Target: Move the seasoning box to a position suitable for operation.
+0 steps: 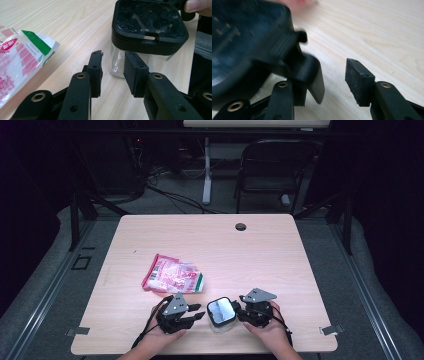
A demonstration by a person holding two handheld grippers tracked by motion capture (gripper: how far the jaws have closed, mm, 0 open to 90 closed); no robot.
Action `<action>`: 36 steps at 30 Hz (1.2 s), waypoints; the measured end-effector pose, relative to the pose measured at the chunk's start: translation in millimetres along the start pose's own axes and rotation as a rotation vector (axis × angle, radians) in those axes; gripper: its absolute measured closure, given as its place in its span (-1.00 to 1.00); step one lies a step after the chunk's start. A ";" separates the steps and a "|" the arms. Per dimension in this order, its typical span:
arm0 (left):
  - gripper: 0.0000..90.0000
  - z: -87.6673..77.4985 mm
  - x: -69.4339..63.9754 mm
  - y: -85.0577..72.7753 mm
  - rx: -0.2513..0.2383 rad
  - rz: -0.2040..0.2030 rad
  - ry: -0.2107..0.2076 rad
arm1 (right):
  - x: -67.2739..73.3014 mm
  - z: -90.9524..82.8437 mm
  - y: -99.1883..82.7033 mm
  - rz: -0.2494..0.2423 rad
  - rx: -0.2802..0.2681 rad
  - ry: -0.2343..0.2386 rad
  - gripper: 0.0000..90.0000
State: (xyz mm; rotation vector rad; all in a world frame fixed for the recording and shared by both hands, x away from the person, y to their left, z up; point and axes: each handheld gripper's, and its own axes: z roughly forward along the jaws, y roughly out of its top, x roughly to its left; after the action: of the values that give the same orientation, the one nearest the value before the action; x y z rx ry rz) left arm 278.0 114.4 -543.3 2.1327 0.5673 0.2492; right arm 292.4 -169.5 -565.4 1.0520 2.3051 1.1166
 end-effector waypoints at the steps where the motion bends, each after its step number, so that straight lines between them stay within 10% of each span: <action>1: 0.50 0.2 -1.1 -0.1 0.001 0.004 0.001 | -0.1 1.0 -1.5 -0.008 0.014 -0.005 0.18; 9: 0.50 0.1 -1.3 0.3 0.001 0.007 0.004 | 5.8 -4.5 -7.6 -0.096 0.052 -0.016 0.15; 22: 0.62 -3.4 1.9 1.1 -0.006 -0.019 0.001 | -10.0 -62.9 10.0 0.022 -0.067 0.084 0.50; 26: 0.73 -4.0 0.8 1.4 -0.009 -0.016 -0.003 | -5.1 -60.1 17.1 0.105 -0.089 0.081 0.61; 36: 0.98 -11.8 -10.4 1.6 -0.009 0.016 -0.024 | 3.1 -42.7 28.5 0.126 -0.120 0.081 0.76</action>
State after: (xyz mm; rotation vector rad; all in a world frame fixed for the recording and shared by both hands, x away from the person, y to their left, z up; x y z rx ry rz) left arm 264.9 117.1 -534.7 2.1293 0.5348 0.2340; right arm 278.0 -177.4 -516.6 1.1378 2.2273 1.3519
